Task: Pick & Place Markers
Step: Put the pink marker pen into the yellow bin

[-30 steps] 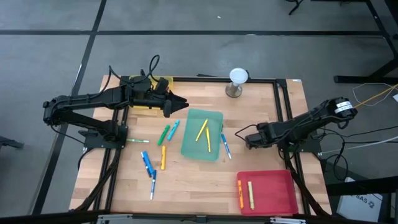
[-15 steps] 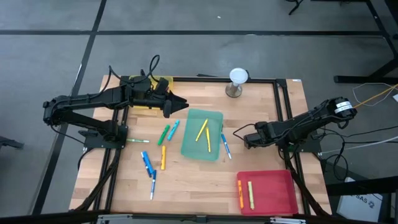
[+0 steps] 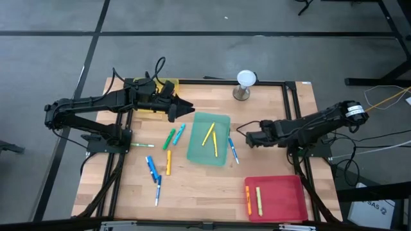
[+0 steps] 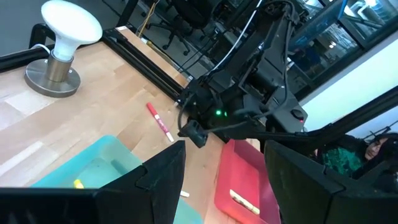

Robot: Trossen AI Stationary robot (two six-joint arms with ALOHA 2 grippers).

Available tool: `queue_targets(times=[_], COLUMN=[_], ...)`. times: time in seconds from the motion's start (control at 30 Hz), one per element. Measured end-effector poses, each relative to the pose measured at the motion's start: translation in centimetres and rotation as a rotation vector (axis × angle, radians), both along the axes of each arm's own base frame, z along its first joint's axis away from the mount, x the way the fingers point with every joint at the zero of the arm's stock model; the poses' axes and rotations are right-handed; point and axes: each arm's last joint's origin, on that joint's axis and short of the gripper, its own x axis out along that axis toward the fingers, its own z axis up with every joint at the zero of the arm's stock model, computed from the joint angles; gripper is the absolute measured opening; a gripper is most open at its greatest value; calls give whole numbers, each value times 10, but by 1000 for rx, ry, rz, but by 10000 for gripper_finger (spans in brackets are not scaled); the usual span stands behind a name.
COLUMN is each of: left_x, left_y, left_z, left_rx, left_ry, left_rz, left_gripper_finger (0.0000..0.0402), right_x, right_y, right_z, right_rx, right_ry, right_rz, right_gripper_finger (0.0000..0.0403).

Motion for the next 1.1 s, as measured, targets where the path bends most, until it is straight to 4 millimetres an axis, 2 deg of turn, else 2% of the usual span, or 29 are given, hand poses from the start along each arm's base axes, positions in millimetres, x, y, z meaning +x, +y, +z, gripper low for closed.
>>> queue_targets(times=[0.27, 0.43, 0.57, 0.7, 0.87, 1.1], left_x=[0, 0, 0, 0, 0, 0], left_y=[0, 0, 0, 0, 0, 0], left_z=[0, 0, 0, 0, 0, 0], left_rx=[-2, 0, 11, 11, -3, -8], left_ry=[0, 0, 1, 1, 0, -1], left_rz=[-2, -2, -4, -4, -7, -8], left_gripper_finger=[212, 212, 212, 212, 212, 212], right_x=[1, 0, -1, 1, 5, 6], right_y=[-25, -40, -52, -66, -85, -104], right_z=[0, 0, 0, 0, 0, -11], right_rx=[38, 41, 37, 29, 5, 52], right_ry=[5, 12, 11, -25, -90, -43], right_rz=[-145, -187, -207, -225, -226, -213], right_gripper_finger=[176, 240, 277, 289, 284, 274])
